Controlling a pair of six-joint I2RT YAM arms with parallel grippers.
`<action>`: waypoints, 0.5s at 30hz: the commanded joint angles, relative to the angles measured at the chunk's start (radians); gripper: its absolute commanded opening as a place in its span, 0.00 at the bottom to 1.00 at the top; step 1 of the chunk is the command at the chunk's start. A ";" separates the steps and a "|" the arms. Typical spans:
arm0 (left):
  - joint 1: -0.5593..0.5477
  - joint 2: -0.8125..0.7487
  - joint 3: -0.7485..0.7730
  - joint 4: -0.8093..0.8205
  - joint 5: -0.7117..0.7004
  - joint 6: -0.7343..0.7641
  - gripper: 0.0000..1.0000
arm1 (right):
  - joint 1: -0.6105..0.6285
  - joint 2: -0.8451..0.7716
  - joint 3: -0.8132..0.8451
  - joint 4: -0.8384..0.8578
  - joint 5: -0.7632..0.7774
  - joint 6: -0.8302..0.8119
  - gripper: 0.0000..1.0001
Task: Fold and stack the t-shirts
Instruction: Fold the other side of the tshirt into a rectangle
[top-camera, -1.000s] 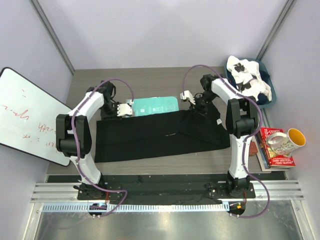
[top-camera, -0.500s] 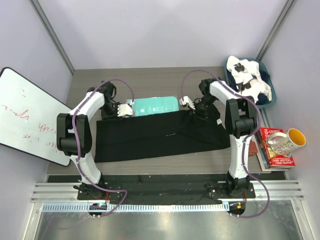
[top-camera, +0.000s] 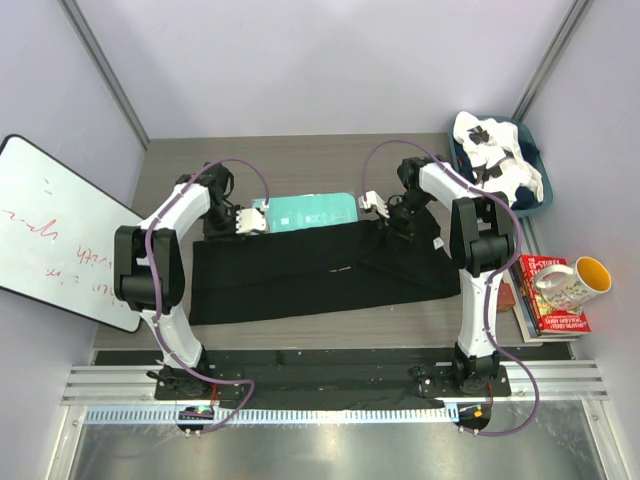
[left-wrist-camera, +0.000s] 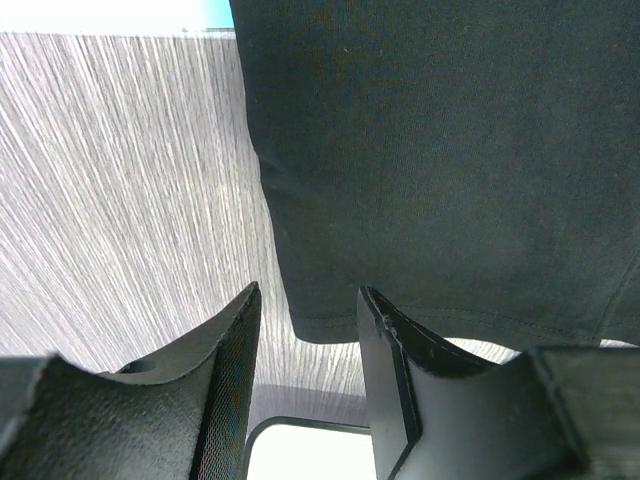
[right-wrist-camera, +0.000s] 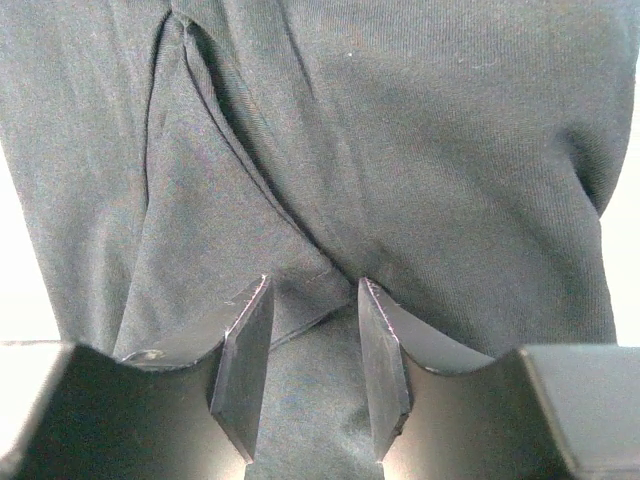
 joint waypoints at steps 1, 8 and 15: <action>-0.005 0.016 0.020 0.007 0.021 -0.011 0.44 | 0.005 -0.030 0.043 0.026 0.002 0.005 0.46; -0.005 0.020 0.025 0.007 0.018 -0.011 0.44 | 0.008 -0.019 -0.007 0.021 0.032 -0.011 0.12; -0.006 0.019 0.022 -0.001 0.020 -0.005 0.44 | 0.010 -0.039 0.000 -0.032 0.032 -0.050 0.01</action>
